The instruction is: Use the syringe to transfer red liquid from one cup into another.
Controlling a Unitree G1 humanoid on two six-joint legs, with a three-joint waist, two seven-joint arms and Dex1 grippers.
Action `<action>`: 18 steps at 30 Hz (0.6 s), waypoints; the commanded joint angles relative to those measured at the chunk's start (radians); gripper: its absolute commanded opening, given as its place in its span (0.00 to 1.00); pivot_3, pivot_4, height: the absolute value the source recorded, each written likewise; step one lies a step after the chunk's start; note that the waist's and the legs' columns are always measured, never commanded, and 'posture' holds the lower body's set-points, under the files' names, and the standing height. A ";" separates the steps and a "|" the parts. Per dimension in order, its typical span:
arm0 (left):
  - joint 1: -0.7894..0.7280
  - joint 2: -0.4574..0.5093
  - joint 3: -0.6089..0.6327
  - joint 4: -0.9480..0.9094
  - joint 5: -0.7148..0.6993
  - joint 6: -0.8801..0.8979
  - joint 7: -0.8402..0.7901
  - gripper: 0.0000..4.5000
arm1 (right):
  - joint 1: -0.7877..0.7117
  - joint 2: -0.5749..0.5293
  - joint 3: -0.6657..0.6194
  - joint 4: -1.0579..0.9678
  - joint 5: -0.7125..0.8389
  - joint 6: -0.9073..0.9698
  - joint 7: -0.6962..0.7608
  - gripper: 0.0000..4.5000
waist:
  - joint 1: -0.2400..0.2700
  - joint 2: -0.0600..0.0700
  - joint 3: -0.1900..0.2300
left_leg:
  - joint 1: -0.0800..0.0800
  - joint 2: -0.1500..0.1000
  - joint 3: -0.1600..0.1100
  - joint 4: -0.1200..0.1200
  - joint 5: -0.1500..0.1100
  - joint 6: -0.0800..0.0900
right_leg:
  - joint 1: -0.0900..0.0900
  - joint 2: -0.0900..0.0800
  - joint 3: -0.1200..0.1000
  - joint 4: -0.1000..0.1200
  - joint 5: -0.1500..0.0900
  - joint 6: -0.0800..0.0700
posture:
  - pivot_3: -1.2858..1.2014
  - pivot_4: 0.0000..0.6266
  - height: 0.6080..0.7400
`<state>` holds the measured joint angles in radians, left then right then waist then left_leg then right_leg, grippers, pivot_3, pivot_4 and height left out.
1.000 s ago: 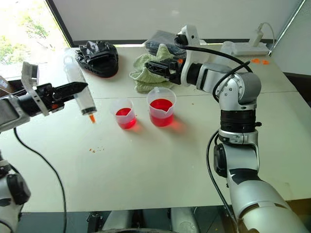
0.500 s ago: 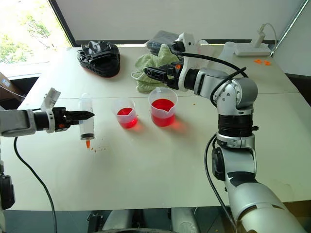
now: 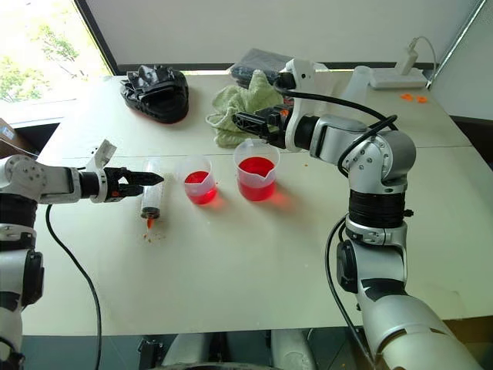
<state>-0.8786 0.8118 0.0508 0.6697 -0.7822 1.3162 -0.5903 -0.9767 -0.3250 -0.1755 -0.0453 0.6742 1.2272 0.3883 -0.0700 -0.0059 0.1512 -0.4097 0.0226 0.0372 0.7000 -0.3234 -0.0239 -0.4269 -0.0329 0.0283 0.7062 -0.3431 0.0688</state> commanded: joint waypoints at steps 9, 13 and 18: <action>0.047 0.053 0.103 -0.157 0.050 -0.015 -0.159 1.00 | -0.022 -0.013 -0.008 0.000 0.006 -0.023 0.006 0.84 | 0.000 0.000 0.000 | 0.000 0.000 0.000 0.000 0.000 0.000 | 0.000 0.000 0.000 0.002 0.000 0.000 | 0.52 0.24 0.88; 0.086 0.079 0.164 -0.259 0.025 -0.004 -0.210 1.00 | -0.036 -0.027 0.015 0.030 -0.006 -0.046 0.034 0.84 | 0.000 0.000 0.000 | 0.000 0.000 0.000 0.000 0.000 0.000 | 0.000 0.000 0.000 0.002 0.000 0.000 | 0.52 0.24 0.88; 0.171 0.117 0.243 -0.450 -0.013 -0.029 -0.254 1.00 | -0.032 -0.126 0.108 0.058 -0.070 -0.131 0.144 0.84 | 0.003 0.000 0.000 | 0.000 0.000 0.000 0.000 0.000 0.000 | 0.000 0.000 0.000 0.002 0.000 0.000 | 0.52 0.24 0.88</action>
<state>-0.7201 0.9004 0.2409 0.3012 -0.7721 1.3078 -0.8259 -0.9834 -0.4012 -0.1015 0.0235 0.6348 1.1546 0.4728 -0.0675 -0.0059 0.1512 -0.4100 0.0227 0.0369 0.6997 -0.3233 -0.0242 -0.4270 -0.0334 0.0286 0.7077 -0.3431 0.0688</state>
